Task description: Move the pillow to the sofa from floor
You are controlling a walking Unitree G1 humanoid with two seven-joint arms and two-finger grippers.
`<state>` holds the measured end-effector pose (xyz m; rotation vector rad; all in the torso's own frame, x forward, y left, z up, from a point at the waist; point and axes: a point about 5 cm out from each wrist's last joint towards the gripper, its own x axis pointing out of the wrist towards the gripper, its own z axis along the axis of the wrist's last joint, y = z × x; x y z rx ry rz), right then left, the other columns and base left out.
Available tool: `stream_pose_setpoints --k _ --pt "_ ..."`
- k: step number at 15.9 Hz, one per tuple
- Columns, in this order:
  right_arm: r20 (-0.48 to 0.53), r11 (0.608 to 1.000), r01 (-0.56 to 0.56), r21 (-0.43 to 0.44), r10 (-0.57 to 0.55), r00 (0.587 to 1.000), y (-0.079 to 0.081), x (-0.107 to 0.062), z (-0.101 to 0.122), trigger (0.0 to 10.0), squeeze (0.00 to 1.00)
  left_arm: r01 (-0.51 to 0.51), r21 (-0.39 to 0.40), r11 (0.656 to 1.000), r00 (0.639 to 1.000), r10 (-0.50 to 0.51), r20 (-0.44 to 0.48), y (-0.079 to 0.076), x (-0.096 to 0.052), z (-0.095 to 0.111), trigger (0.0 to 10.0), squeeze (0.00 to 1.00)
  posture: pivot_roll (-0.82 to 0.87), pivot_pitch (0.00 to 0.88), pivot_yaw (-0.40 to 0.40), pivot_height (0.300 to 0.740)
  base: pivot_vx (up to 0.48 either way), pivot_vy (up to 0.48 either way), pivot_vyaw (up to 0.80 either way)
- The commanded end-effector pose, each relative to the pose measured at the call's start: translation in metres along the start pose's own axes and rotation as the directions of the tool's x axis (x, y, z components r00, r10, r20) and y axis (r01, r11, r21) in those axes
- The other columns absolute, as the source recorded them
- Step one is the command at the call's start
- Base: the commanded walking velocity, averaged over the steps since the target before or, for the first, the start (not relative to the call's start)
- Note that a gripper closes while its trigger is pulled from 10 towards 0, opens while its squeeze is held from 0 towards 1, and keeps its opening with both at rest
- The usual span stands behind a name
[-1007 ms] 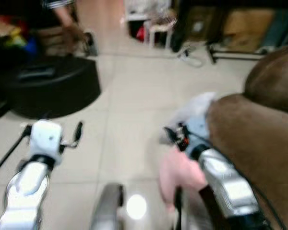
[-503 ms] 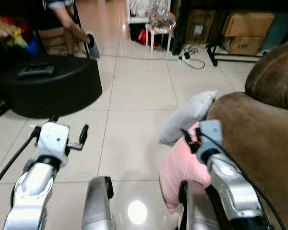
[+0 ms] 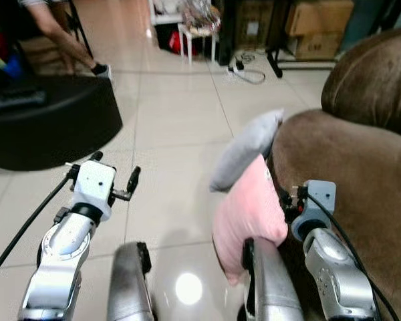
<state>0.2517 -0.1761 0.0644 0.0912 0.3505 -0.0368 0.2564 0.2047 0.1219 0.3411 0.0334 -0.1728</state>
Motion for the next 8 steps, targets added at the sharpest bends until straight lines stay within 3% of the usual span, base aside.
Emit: stream_pose_setpoints --k 1,5,6,7,8 --pt "0.009 1.000 -0.004 0.009 0.004 1.000 -0.002 -0.003 0.000 10.0 0.00 0.035 0.018 0.999 0.999 -0.035 -0.005 -0.003 0.001 -0.001 10.0 0.00 -0.18 0.000 0.024 0.425 0.000 0.000 0.00" --pt "0.020 1.000 -0.015 -0.005 0.015 1.000 -0.010 -0.005 -0.002 10.0 0.00 0.086 0.015 0.996 0.996 -0.086 -0.014 -0.009 -0.001 -0.003 10.0 0.00 -0.22 0.000 0.090 0.405 0.000 0.000 0.00" --pt "0.012 0.999 -0.036 -0.031 0.037 0.999 -0.012 -0.001 -0.002 10.0 0.84 0.121 0.023 0.992 0.993 -0.120 -0.022 -0.013 -0.001 -0.005 10.0 0.00 -0.22 0.000 0.098 0.405 0.000 0.000 0.00" --pt "0.010 0.999 -0.031 -0.027 0.032 0.999 -0.014 0.002 -0.002 10.0 1.00 0.138 0.029 0.990 0.990 -0.137 -0.021 -0.015 0.000 -0.004 10.0 0.00 -0.22 0.000 0.103 0.405 0.000 0.000 0.00" --pt "0.001 0.999 -0.007 -0.052 0.007 1.000 -0.019 0.007 -0.004 10.0 1.00 0.157 0.032 0.987 0.988 -0.156 -0.015 -0.016 0.001 -0.002 10.0 0.00 -0.22 0.000 0.107 0.405 0.000 0.000 0.00"
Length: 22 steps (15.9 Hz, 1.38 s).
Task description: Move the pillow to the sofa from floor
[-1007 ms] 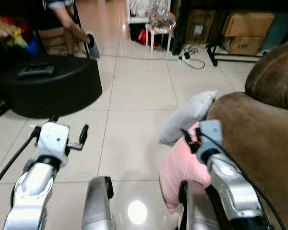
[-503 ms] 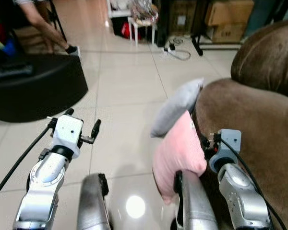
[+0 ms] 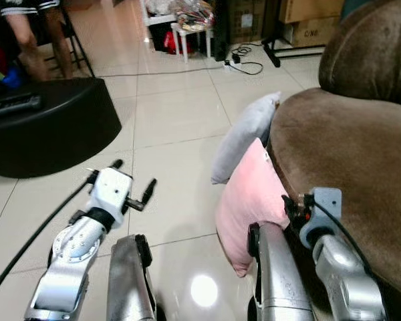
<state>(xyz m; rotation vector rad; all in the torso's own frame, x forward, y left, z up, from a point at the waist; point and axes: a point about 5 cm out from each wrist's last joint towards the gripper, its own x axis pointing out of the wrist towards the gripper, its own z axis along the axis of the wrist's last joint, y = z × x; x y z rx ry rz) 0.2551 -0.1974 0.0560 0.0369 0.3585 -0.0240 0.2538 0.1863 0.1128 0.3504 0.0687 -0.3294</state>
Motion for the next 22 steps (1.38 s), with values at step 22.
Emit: stream_pose_setpoints --k 22 --pt "0.045 0.914 -0.399 0.070 0.396 0.917 -0.022 0.026 0.005 10.0 1.00 0.190 0.009 0.982 0.981 -0.190 -0.033 -0.010 -0.006 0.008 10.0 0.00 -0.21 0.000 0.166 0.405 0.000 0.000 0.00"
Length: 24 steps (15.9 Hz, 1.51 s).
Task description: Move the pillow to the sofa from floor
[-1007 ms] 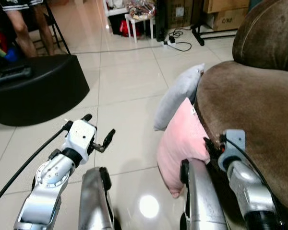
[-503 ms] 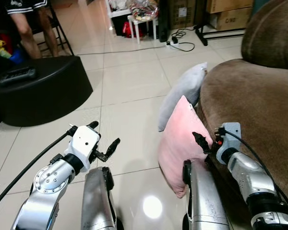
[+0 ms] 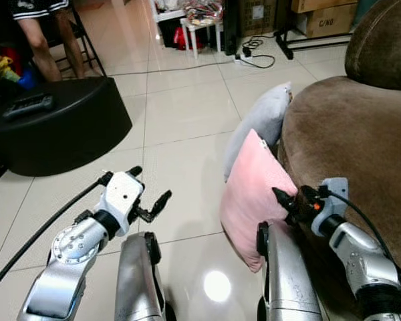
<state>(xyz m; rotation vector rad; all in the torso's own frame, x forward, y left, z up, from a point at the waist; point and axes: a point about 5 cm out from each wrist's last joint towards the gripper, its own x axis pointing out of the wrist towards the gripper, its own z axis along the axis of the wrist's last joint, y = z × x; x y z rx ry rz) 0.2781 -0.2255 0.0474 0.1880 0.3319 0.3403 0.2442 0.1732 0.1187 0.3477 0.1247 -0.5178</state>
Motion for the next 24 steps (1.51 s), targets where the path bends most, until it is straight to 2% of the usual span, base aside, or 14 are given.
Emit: stream_pose_setpoints --k 1,5,9,10,12,19,24 --pt "0.014 0.999 -0.045 -0.015 0.046 0.999 0.011 0.006 0.002 10.0 1.00 0.001 0.013 1.000 1.000 -0.001 -0.010 0.002 0.000 -0.002 10.0 0.00 -0.20 0.000 0.166 0.405 0.000 0.000 0.00" --pt "0.034 0.996 -0.094 -0.002 0.094 0.995 0.025 0.013 0.004 10.0 1.00 0.004 0.018 1.000 1.000 -0.004 -0.009 0.004 0.002 -0.001 10.0 0.00 -0.20 0.000 0.168 0.405 0.000 0.000 0.00" --pt "0.040 0.999 0.031 -0.033 -0.030 0.999 0.024 0.022 0.001 10.0 1.00 0.007 0.025 1.000 1.000 -0.007 -0.006 0.004 0.004 -0.001 10.0 0.00 -0.20 0.000 0.173 0.405 0.000 0.000 0.00" --pt "0.088 0.996 0.091 -0.003 -0.090 0.992 0.021 0.025 0.005 10.0 0.02 0.011 0.030 0.999 1.000 -0.011 -0.004 0.005 0.005 0.000 10.0 0.00 -0.20 0.000 0.178 0.405 0.000 0.000 0.00" --pt "0.157 0.992 0.113 0.059 -0.121 0.980 0.020 0.026 0.010 10.0 0.00 0.021 0.037 0.999 1.000 -0.021 -0.003 0.005 0.005 0.000 10.0 0.00 -0.20 0.000 0.190 0.405 0.000 0.000 0.00" --pt "0.201 0.984 0.164 0.069 -0.175 0.964 0.020 0.024 0.006 10.0 0.00 0.066 0.069 0.995 0.998 -0.066 -0.010 0.014 0.009 0.003 10.0 0.00 -0.21 0.000 0.254 0.405 0.000 0.000 0.00" --pt "0.203 0.994 0.109 0.008 -0.108 0.973 0.018 0.027 0.017 10.0 0.00 0.002 0.027 1.000 1.000 -0.003 0.019 0.004 0.010 0.003 10.0 0.00 -0.20 0.000 0.143 0.405 0.000 0.000 0.00"
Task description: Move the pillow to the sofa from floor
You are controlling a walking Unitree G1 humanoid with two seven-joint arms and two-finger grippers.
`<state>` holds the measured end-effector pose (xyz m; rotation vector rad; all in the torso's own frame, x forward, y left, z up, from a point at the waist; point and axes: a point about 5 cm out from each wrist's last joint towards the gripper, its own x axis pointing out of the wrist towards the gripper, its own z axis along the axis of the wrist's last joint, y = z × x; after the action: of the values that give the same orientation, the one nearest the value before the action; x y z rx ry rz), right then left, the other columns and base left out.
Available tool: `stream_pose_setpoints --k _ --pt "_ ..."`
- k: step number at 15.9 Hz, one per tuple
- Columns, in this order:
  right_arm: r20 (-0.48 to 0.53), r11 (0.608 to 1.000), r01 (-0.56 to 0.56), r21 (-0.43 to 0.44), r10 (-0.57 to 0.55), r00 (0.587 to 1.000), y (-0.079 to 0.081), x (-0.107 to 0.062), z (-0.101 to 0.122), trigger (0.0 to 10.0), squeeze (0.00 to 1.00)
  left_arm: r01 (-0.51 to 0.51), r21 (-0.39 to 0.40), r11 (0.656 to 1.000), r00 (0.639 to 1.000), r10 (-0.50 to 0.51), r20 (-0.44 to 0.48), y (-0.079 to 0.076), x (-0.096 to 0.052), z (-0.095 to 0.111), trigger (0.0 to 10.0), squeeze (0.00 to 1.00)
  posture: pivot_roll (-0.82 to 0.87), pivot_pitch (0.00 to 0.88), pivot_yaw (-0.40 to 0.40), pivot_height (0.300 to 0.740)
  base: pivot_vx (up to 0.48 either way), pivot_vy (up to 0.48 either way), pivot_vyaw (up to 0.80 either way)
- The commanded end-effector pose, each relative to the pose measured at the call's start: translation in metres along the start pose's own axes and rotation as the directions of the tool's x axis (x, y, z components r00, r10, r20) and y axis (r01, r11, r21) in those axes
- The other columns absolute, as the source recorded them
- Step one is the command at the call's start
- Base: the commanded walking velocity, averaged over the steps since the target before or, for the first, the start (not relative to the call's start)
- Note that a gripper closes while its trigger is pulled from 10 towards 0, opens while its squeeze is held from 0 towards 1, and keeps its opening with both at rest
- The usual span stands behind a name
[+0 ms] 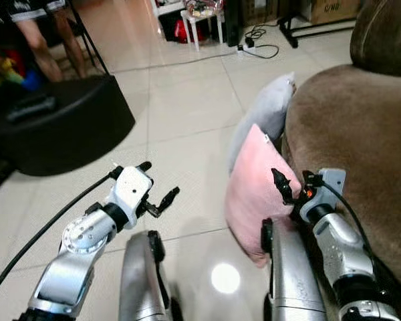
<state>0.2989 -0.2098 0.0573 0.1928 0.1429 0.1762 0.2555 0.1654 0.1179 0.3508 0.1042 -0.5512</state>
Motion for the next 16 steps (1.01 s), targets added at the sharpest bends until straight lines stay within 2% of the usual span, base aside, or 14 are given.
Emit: stream_pose_setpoints --k 1,5,7,13,15,16 --pt "-0.002 0.999 -0.046 -0.005 0.046 0.999 0.007 0.007 0.003 10.0 0.00 -0.039 0.011 0.999 0.999 0.039 -0.003 0.003 -0.005 -0.001 10.0 0.00 -0.20 0.000 0.123 0.405 0.000 0.000 0.00" --pt "-0.039 0.996 -0.078 -0.033 0.077 0.996 0.010 0.015 0.004 10.0 0.00 -0.077 -0.004 0.997 0.997 0.077 -0.001 -0.001 -0.007 -0.003 10.0 0.00 -0.18 0.000 0.064 0.405 0.000 0.000 0.00" --pt "-0.087 0.995 -0.082 -0.064 0.076 0.993 0.012 0.017 -0.004 10.0 0.00 -0.086 -0.003 0.996 0.996 0.086 0.000 -0.002 -0.009 -0.003 10.0 0.00 -0.17 0.000 0.052 0.405 0.000 0.000 0.00" --pt "-0.189 0.987 0.055 -0.153 -0.083 0.979 0.003 0.018 -0.021 10.0 0.00 -0.052 0.008 0.999 0.999 0.052 -0.004 -0.001 -0.009 -0.001 10.0 0.00 -0.18 0.000 0.099 0.405 0.000 0.000 0.00" --pt "-0.221 0.978 0.036 -0.206 -0.082 0.972 0.004 0.016 -0.029 10.0 0.00 -0.047 0.009 0.999 0.999 0.047 -0.005 -0.001 -0.009 0.000 10.0 0.00 -0.17 0.000 0.102 0.405 0.000 0.000 0.00" --pt "-0.230 0.980 0.018 -0.197 -0.064 0.971 0.006 0.014 -0.033 10.0 0.00 -0.047 0.008 0.999 0.999 0.047 -0.006 -0.001 -0.009 0.000 10.0 0.00 -0.17 0.000 0.100 0.405 0.000 0.000 0.00"
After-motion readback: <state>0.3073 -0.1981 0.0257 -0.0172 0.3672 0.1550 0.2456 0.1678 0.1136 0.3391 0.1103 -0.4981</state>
